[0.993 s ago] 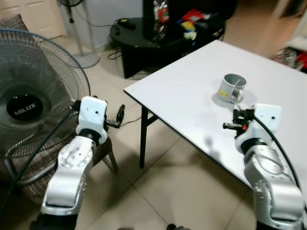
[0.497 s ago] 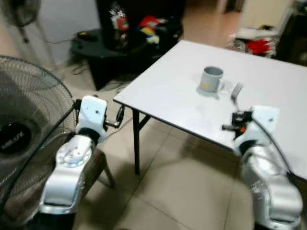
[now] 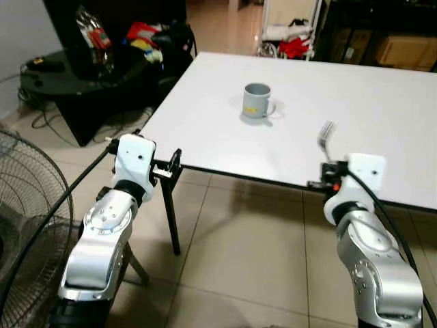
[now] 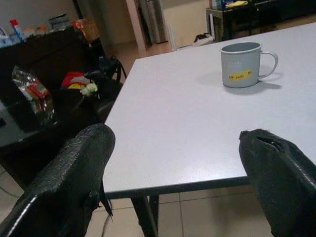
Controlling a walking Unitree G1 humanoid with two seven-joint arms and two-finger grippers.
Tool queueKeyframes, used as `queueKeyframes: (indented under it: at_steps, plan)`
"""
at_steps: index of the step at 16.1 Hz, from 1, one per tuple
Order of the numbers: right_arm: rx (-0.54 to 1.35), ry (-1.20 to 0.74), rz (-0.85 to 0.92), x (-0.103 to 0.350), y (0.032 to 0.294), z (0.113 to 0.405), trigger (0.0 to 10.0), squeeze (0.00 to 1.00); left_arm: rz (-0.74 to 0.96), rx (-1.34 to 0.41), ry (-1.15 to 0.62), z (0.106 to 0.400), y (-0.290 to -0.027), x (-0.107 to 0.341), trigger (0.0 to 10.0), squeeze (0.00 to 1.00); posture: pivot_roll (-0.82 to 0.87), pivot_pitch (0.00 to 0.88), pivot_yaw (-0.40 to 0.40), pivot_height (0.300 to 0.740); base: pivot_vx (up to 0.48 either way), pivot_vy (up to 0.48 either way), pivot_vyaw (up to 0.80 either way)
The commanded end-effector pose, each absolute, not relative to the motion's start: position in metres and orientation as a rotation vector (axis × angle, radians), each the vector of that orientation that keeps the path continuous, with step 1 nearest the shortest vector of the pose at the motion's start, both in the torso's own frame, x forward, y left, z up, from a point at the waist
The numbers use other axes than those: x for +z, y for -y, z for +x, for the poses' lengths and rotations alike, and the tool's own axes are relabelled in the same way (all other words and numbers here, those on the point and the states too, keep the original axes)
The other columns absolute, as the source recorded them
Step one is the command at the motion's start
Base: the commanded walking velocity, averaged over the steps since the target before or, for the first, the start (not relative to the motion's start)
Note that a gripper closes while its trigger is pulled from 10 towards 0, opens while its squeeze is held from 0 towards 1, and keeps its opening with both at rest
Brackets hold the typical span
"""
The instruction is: Setting the table
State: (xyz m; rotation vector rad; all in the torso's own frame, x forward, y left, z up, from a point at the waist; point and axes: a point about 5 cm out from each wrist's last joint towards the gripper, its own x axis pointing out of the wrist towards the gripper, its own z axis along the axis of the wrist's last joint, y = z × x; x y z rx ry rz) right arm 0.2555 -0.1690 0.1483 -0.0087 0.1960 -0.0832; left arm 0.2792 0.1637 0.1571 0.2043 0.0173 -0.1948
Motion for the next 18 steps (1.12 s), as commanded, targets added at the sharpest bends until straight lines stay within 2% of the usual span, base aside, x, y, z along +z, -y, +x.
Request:
queueKeyframes:
  at_steps: [1, 4, 7, 8, 11, 18]
  plan:
    - [-0.058, -0.177, -0.054, 0.15, 0.167, 0.26, 10.0, 0.0, 0.187, -0.154, -0.008, 0.276, -0.169, 0.158, 10.0, 0.0, 0.06, 0.0, 0.04, 0.74, 0.0, 0.0, 0.0]
    - [0.028, -0.15, -0.13, 0.154, 0.155, 0.268, 10.0, 0.0, 0.19, -0.148, -0.018, 0.269, -0.171, 0.156, 10.0, 0.0, 0.08, 0.0, 0.013, 0.74, 0.0, 0.0, 0.0]
    - [0.067, -0.175, -0.118, 0.152, 0.15, 0.271, 10.0, 0.0, 0.182, -0.159, -0.022, 0.268, -0.17, 0.154, 10.0, 0.0, 0.08, 0.0, 0.008, 0.74, 0.0, 0.0, 0.0]
    - [0.08, -0.207, -0.108, 0.148, 0.148, 0.271, 10.0, 0.0, 0.183, -0.18, -0.014, 0.268, -0.167, 0.158, 10.0, 0.0, 0.08, 0.0, 0.002, 0.74, 0.266, 0.0, 0.0]
    - [0.079, -0.209, -0.087, 0.146, 0.145, 0.276, 10.0, 0.0, 0.193, -0.185, -0.02, 0.27, -0.166, 0.156, 10.0, 0.0, 0.08, 0.0, 0.005, 0.74, 0.285, 0.0, -0.8]
    - [0.074, -0.208, -0.086, 0.145, 0.147, 0.278, 10.0, 0.0, 0.193, -0.192, -0.029, 0.272, -0.17, 0.155, 10.0, 0.0, 0.06, 0.0, 0.021, 0.74, 0.3, 0.0, 0.0]
